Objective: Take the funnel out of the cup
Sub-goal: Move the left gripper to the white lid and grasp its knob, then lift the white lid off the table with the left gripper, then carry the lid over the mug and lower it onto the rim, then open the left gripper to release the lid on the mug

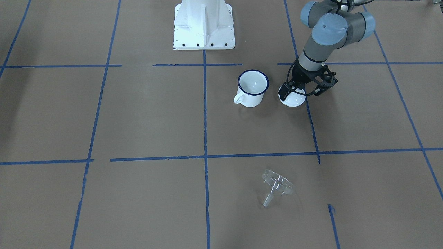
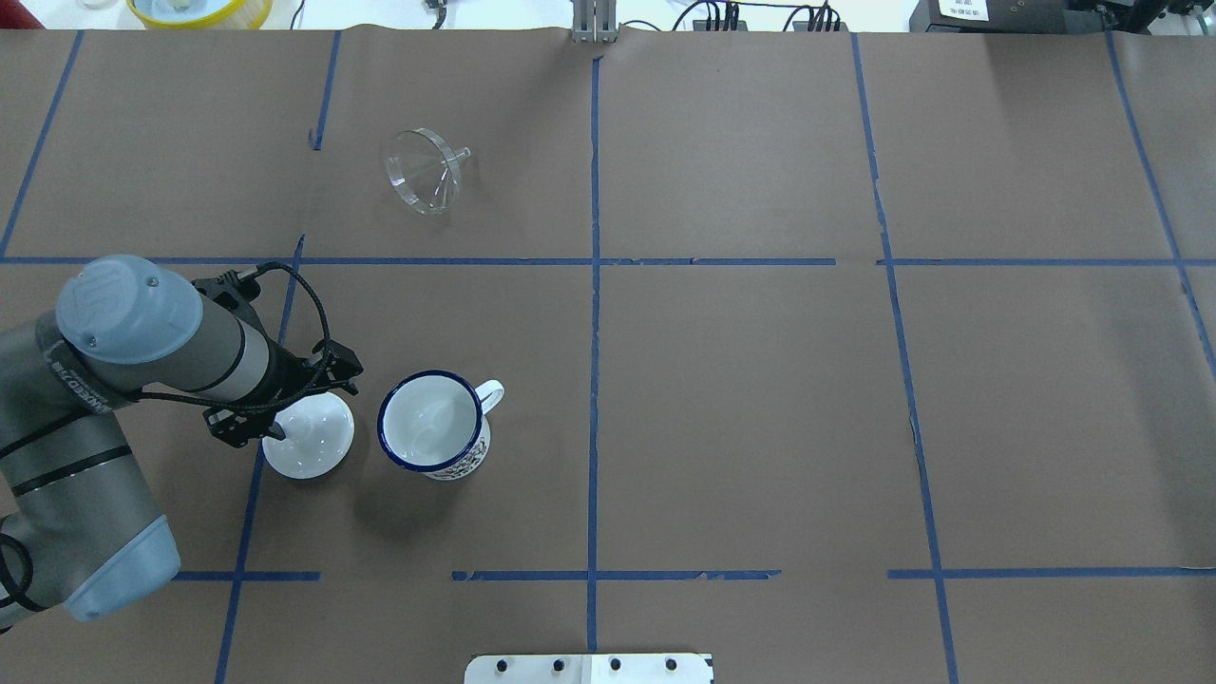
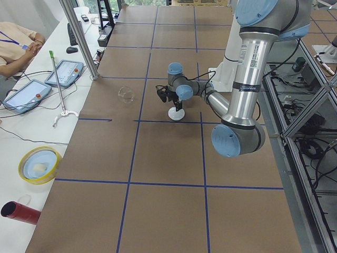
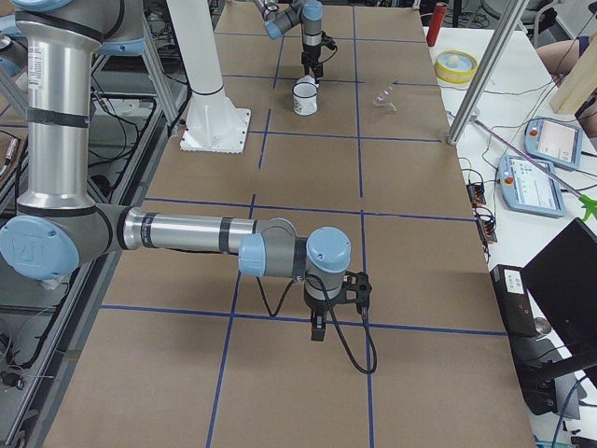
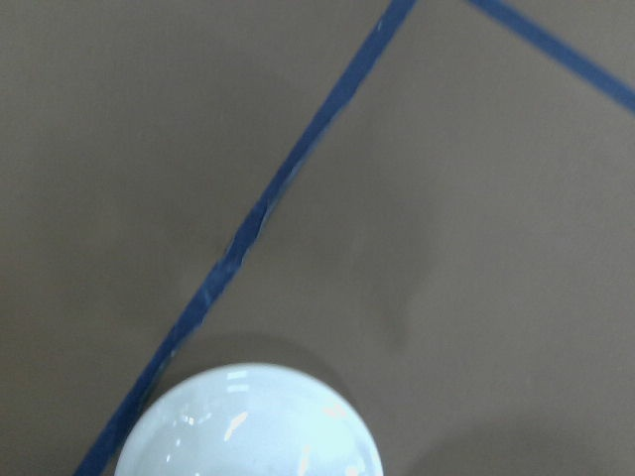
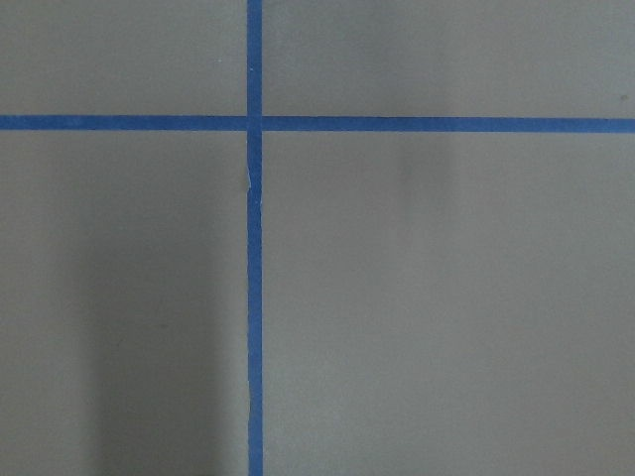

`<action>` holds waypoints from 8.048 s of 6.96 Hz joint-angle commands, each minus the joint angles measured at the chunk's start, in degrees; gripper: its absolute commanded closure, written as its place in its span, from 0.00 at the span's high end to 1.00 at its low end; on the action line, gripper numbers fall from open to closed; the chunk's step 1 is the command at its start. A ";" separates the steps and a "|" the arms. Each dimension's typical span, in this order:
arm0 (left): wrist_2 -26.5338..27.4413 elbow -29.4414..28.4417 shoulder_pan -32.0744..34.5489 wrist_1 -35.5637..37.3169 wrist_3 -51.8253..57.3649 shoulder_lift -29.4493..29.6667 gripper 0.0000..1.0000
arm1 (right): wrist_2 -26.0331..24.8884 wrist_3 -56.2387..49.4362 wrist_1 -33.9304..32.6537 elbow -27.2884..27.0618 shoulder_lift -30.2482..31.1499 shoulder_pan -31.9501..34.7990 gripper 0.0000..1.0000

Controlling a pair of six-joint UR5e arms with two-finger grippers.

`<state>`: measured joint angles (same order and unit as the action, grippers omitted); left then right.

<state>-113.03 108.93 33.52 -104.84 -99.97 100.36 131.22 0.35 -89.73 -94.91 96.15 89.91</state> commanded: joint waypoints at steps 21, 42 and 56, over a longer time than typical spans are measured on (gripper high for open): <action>4.66 2.08 -0.92 -0.02 0.12 -4.03 0.42 | 0.00 0.00 0.00 -0.01 0.00 0.00 1.00; 4.58 5.60 -3.82 34.79 -8.93 22.60 0.00 | 0.00 0.00 0.00 -0.01 0.00 0.00 1.00; 4.49 10.05 0.46 34.70 1.99 20.59 0.69 | 0.00 0.00 0.00 -0.01 0.00 0.00 1.00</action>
<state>-108.36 116.71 31.45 -70.07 -104.11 122.18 131.22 0.35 -89.74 -94.92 96.15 89.91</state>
